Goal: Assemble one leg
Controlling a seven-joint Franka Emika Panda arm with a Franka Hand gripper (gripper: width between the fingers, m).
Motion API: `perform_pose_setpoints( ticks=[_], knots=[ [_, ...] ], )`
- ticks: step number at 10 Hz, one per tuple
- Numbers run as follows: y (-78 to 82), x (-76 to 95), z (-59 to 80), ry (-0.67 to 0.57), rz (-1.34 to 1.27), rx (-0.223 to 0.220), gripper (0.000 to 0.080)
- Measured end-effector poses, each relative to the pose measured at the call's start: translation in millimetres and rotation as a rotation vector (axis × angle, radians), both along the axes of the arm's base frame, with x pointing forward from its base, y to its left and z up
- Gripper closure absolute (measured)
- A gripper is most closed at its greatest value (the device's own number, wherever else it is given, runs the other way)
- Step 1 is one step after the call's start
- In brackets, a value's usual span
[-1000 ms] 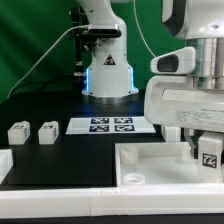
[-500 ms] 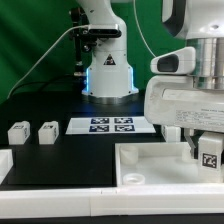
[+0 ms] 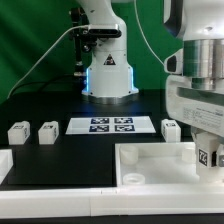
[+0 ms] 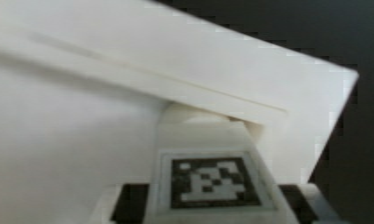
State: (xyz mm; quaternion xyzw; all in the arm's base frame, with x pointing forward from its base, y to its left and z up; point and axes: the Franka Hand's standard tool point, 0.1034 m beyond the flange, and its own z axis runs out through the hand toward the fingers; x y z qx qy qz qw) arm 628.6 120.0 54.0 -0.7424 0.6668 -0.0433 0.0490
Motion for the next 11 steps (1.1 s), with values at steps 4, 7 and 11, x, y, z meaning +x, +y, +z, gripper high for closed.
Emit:
perform_pose_setpoints(
  ticks=[4, 7, 11],
  knots=[
    [1.2, -1.8, 0.1, 0.019, -0.240, 0.039, 0.0525],
    [-0.2, -0.1, -0.6, -0.006, -0.007, 0.010, 0.0285],
    [-2.0, 2.4, -1.1, -0.042, 0.541, -0.075, 0.0151]
  ],
)
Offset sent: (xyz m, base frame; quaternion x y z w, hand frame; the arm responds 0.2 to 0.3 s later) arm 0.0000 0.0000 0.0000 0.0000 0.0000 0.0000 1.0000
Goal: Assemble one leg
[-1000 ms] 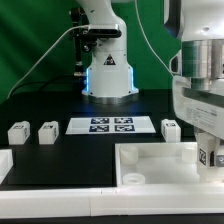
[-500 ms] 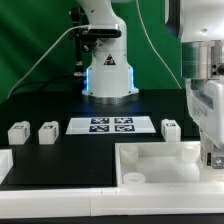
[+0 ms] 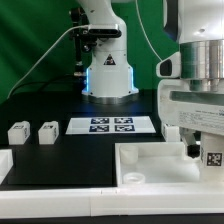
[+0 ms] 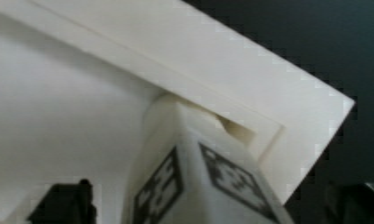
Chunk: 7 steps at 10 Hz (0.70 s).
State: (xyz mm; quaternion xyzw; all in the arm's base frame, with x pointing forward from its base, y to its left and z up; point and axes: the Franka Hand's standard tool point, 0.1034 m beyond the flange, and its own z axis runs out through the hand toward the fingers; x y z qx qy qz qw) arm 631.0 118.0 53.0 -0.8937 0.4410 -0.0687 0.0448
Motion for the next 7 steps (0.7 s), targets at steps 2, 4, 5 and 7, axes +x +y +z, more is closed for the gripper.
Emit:
perform_pose_setpoints(
  ticks=[2, 4, 5, 7],
  knots=[
    [0.1, 0.0, 0.0, -0.003, 0.149, -0.026, 0.0150],
    [8.8, 4.2, 7.4, 0.011, 0.620, -0.137, 0.0150],
    [6.5, 4.7, 6.1, 0.007, 0.595, -0.136, 0.0176],
    [6.6, 4.4, 5.4, 0.008, 0.530, -0.125, 0.0350]
  ],
)
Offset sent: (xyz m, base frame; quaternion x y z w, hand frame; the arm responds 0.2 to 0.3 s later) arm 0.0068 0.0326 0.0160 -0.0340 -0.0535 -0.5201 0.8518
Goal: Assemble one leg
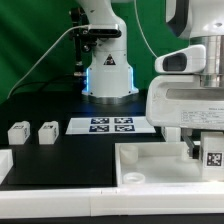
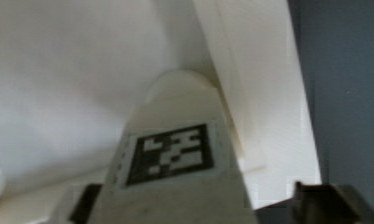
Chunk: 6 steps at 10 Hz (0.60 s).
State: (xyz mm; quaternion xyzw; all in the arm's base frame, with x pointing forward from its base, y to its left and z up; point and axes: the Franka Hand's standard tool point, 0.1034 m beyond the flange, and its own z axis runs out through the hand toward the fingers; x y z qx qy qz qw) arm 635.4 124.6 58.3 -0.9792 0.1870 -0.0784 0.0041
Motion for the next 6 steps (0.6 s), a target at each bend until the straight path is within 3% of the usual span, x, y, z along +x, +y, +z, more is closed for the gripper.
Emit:
perform_pose_setpoints(
  ticks=[1, 6],
  knots=[
    [-7.1, 1.0, 0.2, -0.004, -0.108, 0.008, 0.0496],
    [-32.9, -1.3, -1.3, 0.015, -0.588, 0.024, 0.0489]
  ],
)
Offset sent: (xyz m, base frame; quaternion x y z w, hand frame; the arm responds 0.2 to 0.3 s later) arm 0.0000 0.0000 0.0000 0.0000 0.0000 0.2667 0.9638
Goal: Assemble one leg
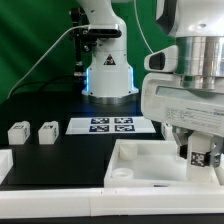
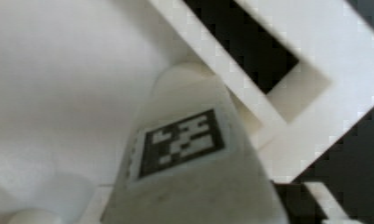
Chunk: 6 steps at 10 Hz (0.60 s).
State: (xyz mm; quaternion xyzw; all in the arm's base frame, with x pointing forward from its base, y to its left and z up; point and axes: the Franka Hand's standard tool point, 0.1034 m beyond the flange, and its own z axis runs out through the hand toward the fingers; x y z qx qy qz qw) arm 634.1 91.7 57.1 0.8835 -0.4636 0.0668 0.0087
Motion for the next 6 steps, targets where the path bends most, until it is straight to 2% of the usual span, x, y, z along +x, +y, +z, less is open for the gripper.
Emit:
perform_pose_setpoints(
  ticks=[2, 4, 5, 6],
  knots=[
    [-7.3, -1.4, 0.6, -0.024, -0.219, -0.005, 0.0478],
    [-6.9, -2.1, -0.3, -0.029, -0.241, -0.016, 0.0503],
    [-7.3, -2.0, -0.3, -0.029, -0.241, -0.016, 0.0681],
    [-7.2, -2.1, -0.4, -0.029, -0.241, -0.016, 0.0681]
  ],
)
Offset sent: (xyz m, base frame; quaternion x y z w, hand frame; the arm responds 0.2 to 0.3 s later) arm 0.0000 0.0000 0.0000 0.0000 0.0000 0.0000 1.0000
